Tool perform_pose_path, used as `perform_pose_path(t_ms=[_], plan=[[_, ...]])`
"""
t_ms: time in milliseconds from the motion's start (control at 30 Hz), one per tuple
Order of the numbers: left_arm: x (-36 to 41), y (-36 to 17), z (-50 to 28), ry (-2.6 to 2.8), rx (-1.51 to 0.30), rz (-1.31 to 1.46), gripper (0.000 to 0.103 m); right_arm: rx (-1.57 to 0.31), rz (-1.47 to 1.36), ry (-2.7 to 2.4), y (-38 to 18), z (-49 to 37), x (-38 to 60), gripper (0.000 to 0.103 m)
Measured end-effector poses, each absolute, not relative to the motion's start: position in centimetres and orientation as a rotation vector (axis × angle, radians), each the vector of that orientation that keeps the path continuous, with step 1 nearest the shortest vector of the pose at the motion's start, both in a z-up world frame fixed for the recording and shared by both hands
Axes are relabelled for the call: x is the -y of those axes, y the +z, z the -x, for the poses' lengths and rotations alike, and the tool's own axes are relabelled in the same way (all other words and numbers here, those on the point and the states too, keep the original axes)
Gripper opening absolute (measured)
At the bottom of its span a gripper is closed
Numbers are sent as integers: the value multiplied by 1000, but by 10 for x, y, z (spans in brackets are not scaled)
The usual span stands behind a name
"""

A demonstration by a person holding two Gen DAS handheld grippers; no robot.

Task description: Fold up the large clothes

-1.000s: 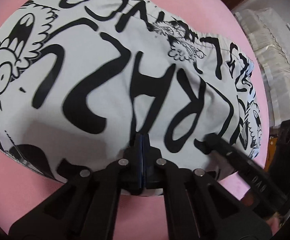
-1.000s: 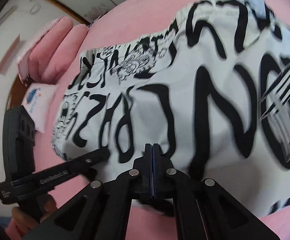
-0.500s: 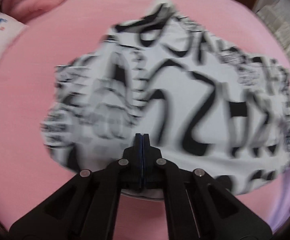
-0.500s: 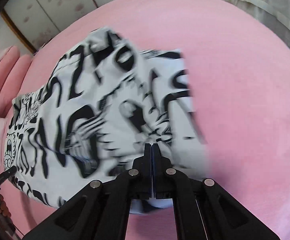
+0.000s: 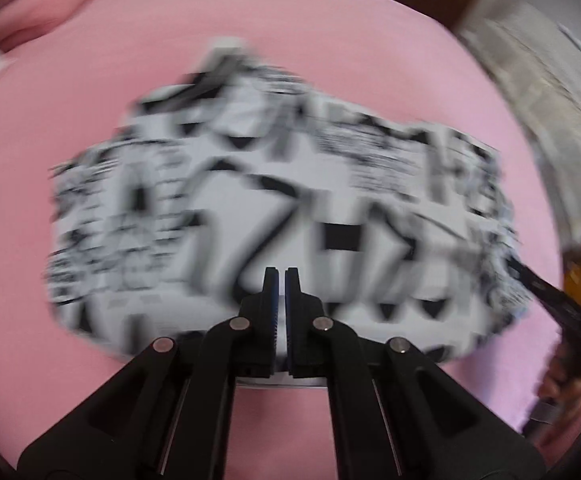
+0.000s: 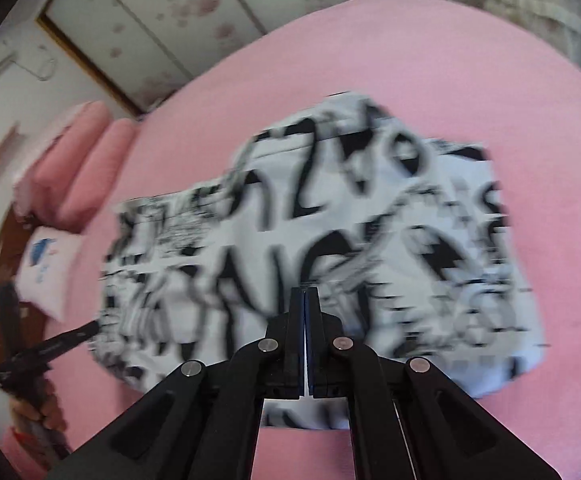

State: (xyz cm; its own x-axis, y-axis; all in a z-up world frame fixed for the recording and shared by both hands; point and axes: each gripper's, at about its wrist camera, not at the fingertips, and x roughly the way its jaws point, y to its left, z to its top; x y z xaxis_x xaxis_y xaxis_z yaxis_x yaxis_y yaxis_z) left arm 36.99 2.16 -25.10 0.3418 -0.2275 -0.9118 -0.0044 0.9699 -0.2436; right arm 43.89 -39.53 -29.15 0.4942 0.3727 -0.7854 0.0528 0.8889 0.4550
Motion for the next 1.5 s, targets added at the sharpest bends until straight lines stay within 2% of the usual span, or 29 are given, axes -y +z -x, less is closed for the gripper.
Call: perform_pose_path(t_ms=[200, 500, 900, 1067, 1500], plan=[[54, -262, -396, -304, -1258, 186, 1, -1104, -376, 305, -308, -476, 327, 0], [93, -308, -436, -308, -1340, 189, 1, -1173, -309, 354, -354, -540, 285, 1], [61, -345, -501, 18, -1215, 94, 1, -1164, -365, 326, -386, -621, 298, 0], [18, -351, -510, 75, -1201, 209, 1, -1138, -307, 310, -373, -613, 322, 0], [-42, -347, -507, 228, -1149, 217, 1, -1117, -326, 31, -359, -574, 446, 0]])
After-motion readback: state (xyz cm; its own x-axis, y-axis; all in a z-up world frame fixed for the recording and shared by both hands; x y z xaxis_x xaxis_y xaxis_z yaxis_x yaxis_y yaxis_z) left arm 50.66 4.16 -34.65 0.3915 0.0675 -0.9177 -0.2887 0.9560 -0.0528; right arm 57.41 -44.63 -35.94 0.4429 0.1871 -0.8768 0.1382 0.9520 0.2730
